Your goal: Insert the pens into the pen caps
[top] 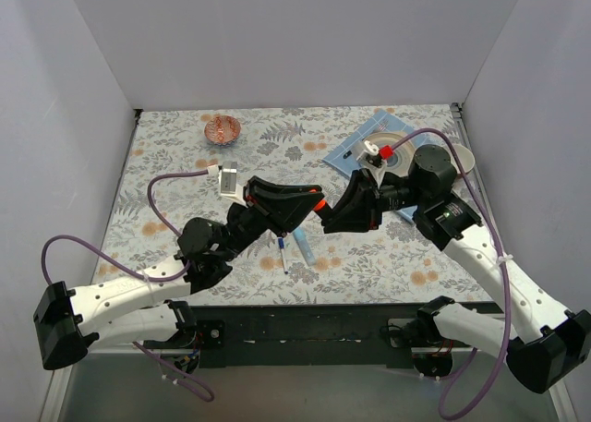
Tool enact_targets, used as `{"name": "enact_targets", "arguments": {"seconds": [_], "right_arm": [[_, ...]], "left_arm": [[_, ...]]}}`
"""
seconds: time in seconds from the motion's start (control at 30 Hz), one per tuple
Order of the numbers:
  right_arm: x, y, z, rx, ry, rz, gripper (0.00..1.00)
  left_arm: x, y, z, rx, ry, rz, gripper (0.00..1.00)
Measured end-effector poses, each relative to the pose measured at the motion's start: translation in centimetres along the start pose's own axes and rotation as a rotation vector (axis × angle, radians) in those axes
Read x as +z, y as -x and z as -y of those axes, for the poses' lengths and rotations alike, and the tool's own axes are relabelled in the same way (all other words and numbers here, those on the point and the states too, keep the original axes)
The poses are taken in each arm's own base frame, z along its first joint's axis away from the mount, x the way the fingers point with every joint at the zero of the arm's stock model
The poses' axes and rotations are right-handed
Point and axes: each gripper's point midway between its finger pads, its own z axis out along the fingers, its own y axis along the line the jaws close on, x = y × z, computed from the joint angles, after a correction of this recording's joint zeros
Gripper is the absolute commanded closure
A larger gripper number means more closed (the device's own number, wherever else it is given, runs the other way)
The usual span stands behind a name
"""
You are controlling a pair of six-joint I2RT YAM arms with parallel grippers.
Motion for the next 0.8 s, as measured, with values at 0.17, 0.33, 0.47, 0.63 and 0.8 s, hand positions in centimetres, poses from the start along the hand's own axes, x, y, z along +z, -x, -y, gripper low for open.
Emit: {"name": "enact_targets", "arguments": {"seconds": [0.17, 0.33, 0.47, 0.63, 0.8], "right_arm": [[-0.2, 1.3, -0.4, 0.002, 0.031, 0.004, 0.99], [-0.2, 2.7, -0.5, -0.026, 0.071, 0.022, 0.99], [-0.3, 3.7, -0.6, -0.056, 0.106, 0.035, 0.99], [-0.6, 4.9, -1.3, -0.109, 0.128, 0.058, 0.99], [-0.9, 6.1, -1.9, -0.168, 0.134, 0.089, 0.99]], "left_arm": [[-0.1, 0.7, 0.5, -0.005, -0.029, 0.043, 1.00], [-0.1, 1.7, 1.1, 0.001, -0.052, 0.084, 1.00], [0.0, 2.2, 1.6, 0.015, -0.073, 0.108, 1.00], [1.2, 2.9, 2.5, 0.038, -0.107, 0.138, 1.00], [2.5, 3.5, 3.7, 0.071, -0.149, 0.154, 1.00]]}}
